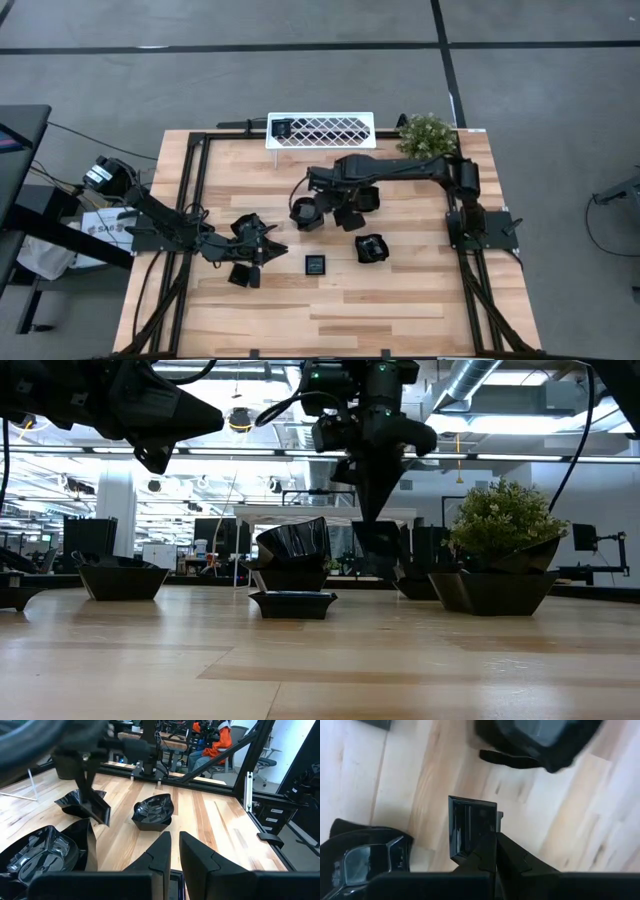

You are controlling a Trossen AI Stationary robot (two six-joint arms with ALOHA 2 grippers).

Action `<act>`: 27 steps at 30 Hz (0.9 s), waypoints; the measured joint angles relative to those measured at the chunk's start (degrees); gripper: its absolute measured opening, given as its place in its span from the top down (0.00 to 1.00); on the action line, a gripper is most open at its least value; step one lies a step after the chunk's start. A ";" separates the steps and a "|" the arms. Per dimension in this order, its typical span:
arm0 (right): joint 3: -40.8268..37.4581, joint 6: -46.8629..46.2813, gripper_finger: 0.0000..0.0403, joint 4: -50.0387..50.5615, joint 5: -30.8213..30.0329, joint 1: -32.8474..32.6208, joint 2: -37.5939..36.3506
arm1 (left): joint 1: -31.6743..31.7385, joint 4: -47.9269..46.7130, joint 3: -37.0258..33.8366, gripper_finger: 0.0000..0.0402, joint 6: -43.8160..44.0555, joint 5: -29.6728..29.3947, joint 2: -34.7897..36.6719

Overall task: Pick & Place Mini shaped plates
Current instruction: Stack the top black square plate on top of the black square plate on the shelf

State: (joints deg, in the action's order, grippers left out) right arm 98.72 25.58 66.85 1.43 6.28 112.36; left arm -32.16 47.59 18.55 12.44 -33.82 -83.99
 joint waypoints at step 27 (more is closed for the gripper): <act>0.99 -17.12 1.00 -19.24 0.13 10.01 -10.75 | 2.76 0.02 0.00 0.90 -0.19 -12.63 0.00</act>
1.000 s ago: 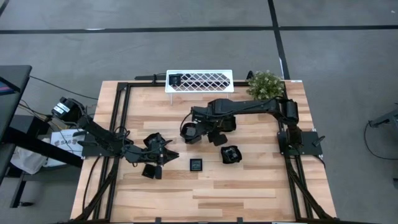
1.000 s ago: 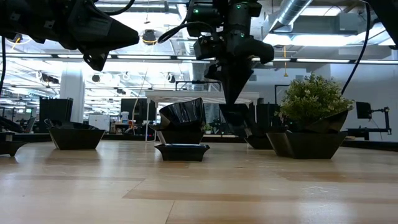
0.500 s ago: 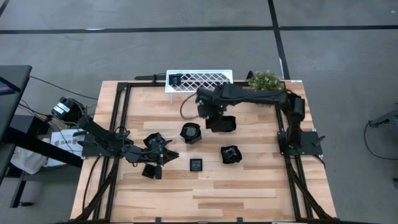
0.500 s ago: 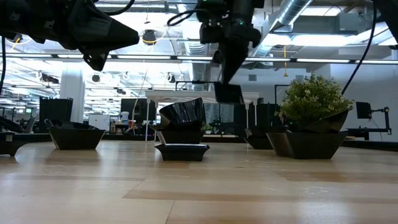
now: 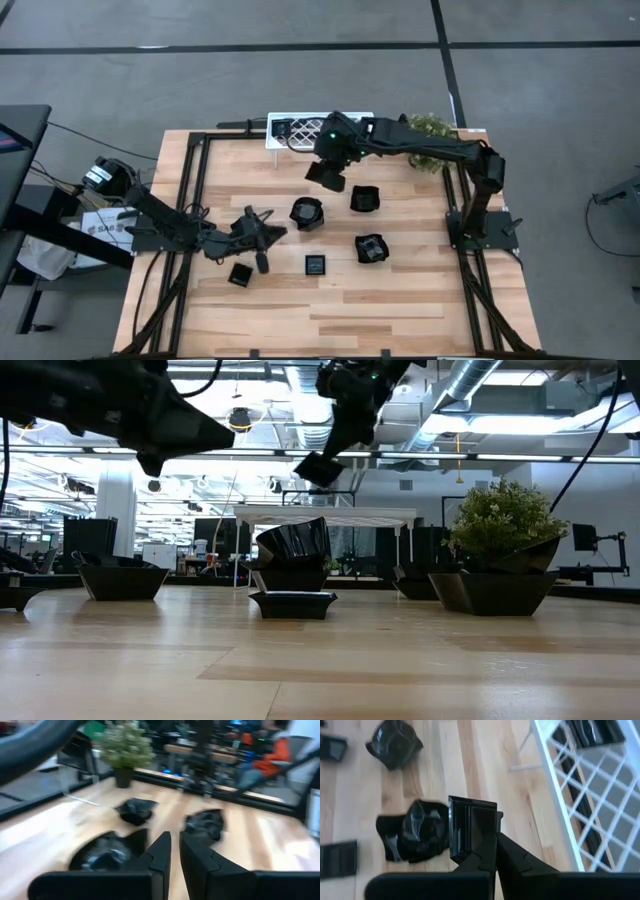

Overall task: Pick & Place Mini shaped plates
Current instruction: Stack the top black square plate on top of the black square plate on the shelf

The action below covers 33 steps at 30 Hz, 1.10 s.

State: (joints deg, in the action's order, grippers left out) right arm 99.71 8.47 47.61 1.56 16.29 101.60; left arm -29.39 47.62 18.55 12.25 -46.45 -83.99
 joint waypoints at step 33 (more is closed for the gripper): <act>-44.34 -15.27 1.00 -57.48 5.07 2.14 -19.18 | 9.97 0.01 9.57 0.80 -46.60 -9.23 0.02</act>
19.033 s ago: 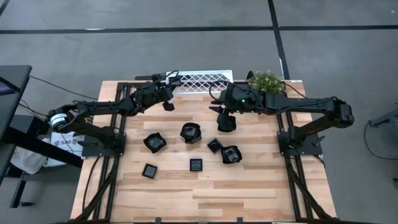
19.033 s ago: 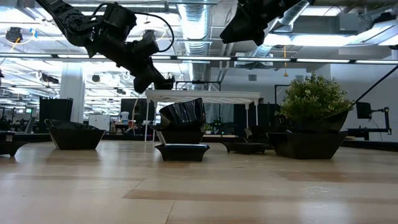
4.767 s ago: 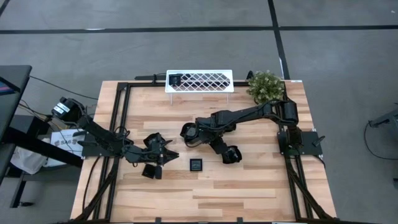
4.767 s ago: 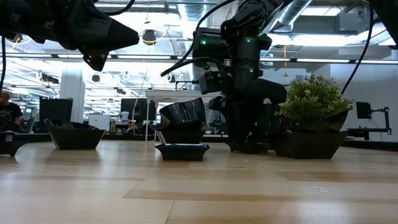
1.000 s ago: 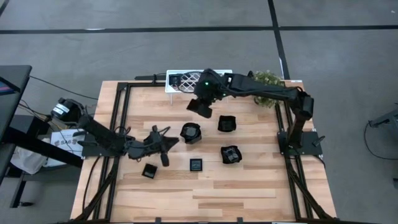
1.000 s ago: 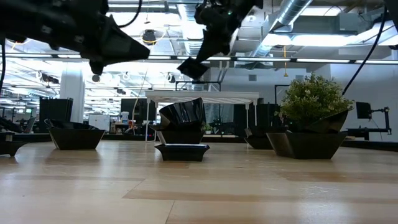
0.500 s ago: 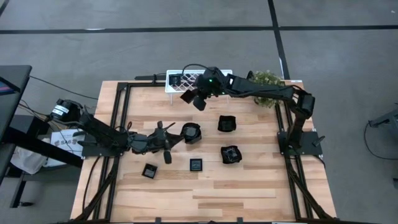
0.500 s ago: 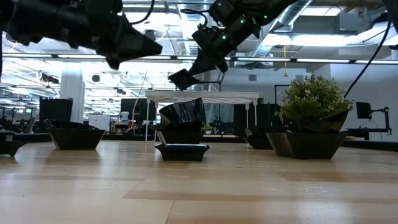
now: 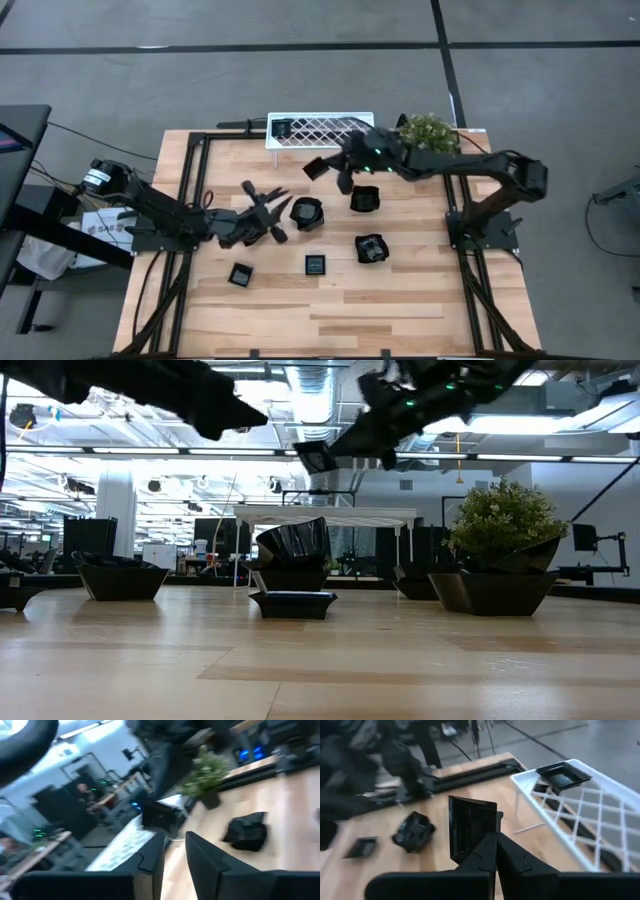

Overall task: Pick & Place Mini shaped plates
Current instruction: Stack the top black square plate on top of the black square plate on the shelf

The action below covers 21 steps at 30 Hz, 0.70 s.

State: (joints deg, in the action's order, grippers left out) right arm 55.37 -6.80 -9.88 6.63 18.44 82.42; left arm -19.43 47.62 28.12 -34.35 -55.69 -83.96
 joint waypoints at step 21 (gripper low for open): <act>-22.44 -30.14 1.00 -49.67 -0.52 -11.89 10.61 | -0.84 -9.81 1.94 0.71 -13.70 7.64 -0.22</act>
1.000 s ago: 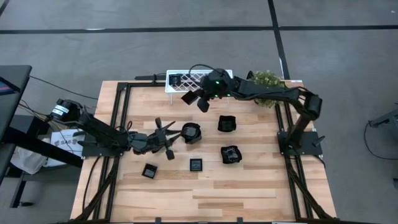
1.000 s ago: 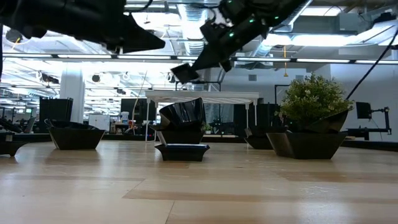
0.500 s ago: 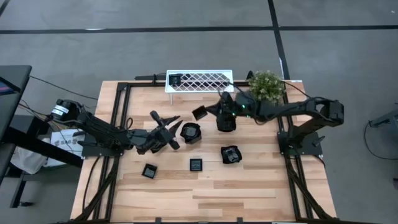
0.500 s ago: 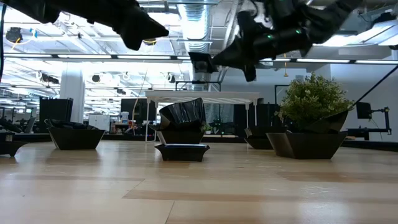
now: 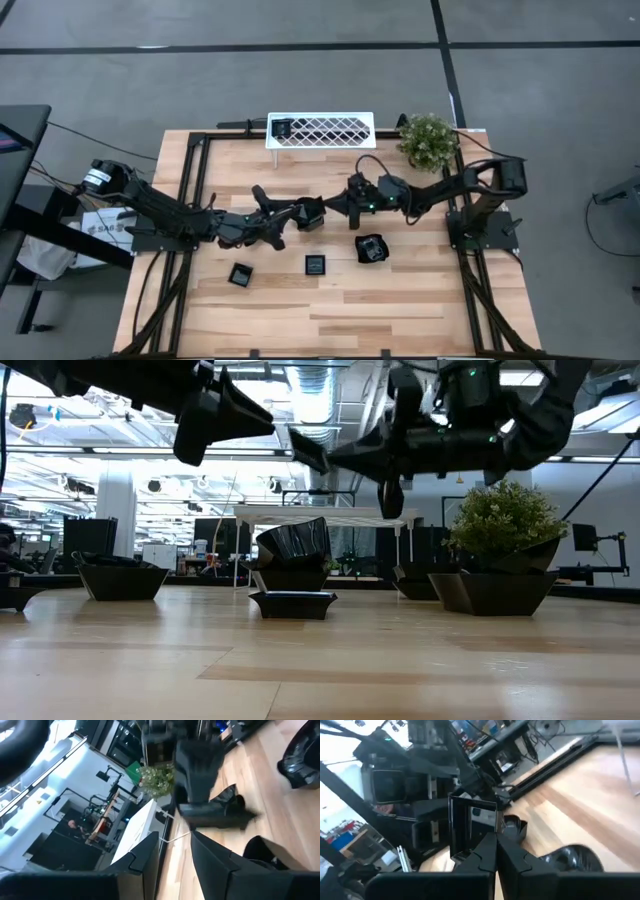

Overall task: Pick & Place Mini shaped plates
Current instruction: Stack the top black square plate on top of the black square plate on the shelf

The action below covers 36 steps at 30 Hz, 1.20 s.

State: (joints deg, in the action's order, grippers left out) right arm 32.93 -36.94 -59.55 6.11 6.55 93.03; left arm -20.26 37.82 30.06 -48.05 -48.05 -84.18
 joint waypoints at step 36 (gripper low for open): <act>2.11 -17.14 1.00 2.45 8.21 1.82 3.68 | 3.58 -11.12 -0.04 0.71 -14.25 18.87 0.00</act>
State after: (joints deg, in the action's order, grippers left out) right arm 35.03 -54.09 -57.10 14.32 8.37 96.71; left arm -16.69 26.70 30.02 -62.30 -29.18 -84.18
